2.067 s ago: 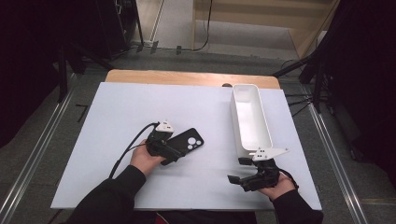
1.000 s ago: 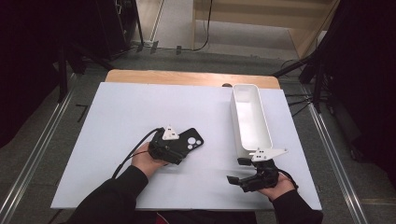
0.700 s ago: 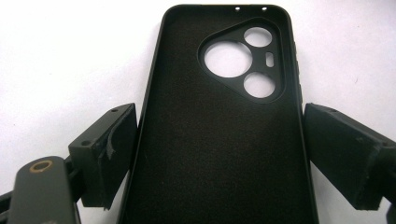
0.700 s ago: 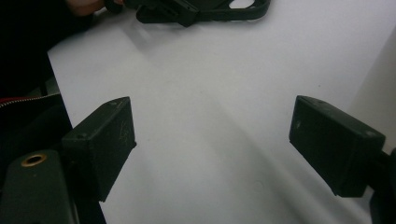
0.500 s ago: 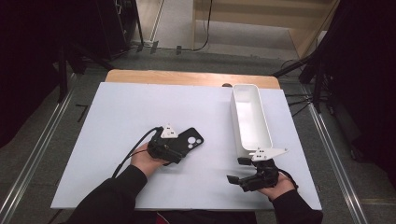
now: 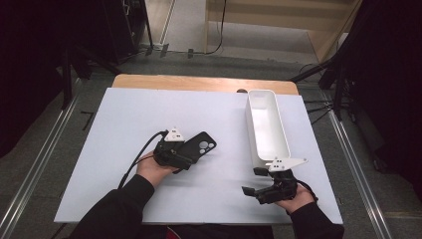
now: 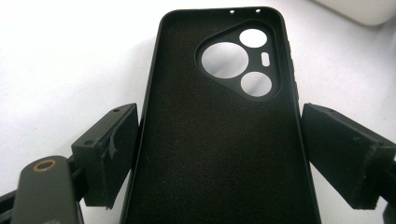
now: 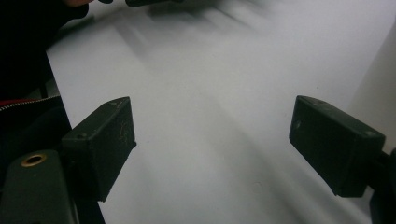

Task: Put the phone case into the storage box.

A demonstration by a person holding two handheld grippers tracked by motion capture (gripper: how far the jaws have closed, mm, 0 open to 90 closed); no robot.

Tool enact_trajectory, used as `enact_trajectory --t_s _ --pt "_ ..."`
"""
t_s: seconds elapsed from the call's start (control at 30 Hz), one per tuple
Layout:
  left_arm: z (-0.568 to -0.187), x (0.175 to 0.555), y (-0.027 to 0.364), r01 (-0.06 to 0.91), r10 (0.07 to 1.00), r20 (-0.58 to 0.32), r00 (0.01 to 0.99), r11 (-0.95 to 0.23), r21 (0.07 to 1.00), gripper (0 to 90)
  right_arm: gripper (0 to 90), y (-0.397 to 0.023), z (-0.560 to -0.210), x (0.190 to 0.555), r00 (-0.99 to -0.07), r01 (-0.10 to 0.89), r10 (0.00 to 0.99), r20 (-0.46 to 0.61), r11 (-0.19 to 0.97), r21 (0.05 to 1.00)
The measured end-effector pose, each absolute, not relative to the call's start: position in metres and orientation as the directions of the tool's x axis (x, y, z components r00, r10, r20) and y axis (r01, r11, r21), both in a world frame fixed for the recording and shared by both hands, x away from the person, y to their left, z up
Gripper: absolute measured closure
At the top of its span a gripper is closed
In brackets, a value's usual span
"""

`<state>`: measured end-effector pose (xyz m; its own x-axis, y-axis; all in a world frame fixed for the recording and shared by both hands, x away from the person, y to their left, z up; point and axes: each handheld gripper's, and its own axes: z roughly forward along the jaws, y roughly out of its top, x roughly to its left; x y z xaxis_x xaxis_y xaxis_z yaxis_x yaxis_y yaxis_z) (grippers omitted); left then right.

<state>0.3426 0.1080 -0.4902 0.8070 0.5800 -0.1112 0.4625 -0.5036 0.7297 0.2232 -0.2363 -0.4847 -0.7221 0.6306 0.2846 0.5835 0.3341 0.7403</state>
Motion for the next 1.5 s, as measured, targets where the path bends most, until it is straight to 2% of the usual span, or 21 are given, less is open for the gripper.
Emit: enact_trajectory --t_s 1.07,1.5 --pt "-0.462 0.330 0.123 0.574 0.584 -0.293 0.757 -0.383 0.724 13.5 12.7 -0.235 -0.478 0.222 -0.716 0.573 0.639 0.282 0.308 0.760" --pt "-0.459 0.315 0.125 0.577 0.616 -0.300 0.728 -0.315 0.754 13.5 12.7 -0.225 -0.467 0.224 -0.702 0.577 0.657 0.275 0.297 0.761"
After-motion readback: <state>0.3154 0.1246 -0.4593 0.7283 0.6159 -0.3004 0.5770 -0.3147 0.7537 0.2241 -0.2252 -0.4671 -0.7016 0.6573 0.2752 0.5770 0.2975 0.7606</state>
